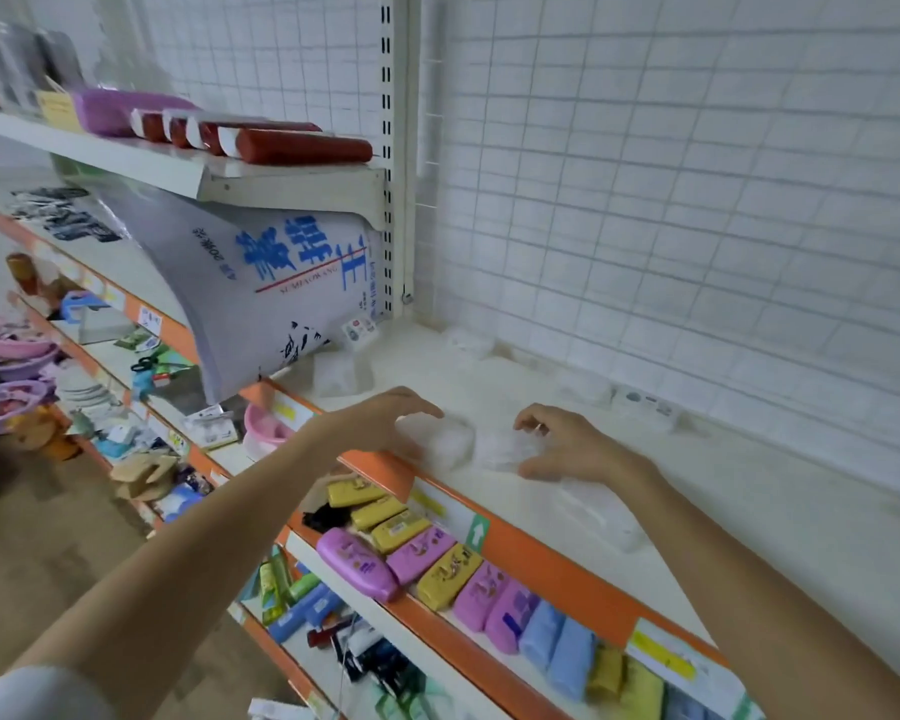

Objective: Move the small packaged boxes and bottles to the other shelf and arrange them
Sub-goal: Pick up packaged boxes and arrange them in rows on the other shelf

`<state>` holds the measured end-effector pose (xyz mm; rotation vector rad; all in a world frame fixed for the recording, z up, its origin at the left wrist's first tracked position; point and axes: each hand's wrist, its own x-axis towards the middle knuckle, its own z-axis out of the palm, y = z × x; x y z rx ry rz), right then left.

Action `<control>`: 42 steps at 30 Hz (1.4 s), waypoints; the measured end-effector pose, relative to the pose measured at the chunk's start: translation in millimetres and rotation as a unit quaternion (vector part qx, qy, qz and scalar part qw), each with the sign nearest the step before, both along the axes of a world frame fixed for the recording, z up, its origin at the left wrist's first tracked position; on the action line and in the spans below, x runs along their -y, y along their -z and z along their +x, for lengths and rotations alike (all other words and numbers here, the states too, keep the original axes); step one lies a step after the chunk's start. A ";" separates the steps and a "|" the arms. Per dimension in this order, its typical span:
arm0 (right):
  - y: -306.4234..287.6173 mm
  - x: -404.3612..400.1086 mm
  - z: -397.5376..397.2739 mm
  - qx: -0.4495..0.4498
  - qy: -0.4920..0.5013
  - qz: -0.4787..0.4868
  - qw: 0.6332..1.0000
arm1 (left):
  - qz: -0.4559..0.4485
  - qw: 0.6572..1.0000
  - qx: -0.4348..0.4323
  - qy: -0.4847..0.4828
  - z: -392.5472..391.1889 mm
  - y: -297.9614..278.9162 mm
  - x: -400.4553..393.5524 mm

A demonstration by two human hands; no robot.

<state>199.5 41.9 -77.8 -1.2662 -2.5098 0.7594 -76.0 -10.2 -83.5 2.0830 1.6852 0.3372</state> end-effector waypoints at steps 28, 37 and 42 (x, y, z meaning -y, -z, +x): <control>1.8 -27.3 -48.5 -0.230 0.424 -0.076 0.873 | -0.100 0.970 0.131 0.177 -47.5 5.7 -167.4; 6.7 -31.8 -35.7 -0.127 0.367 -0.054 0.920 | -0.035 0.978 0.041 0.201 -43.2 10.3 -161.6; 11.4 -23.6 -29.4 -0.072 0.329 -0.082 0.938 | -0.023 0.984 0.019 0.174 -39.3 10.4 -157.5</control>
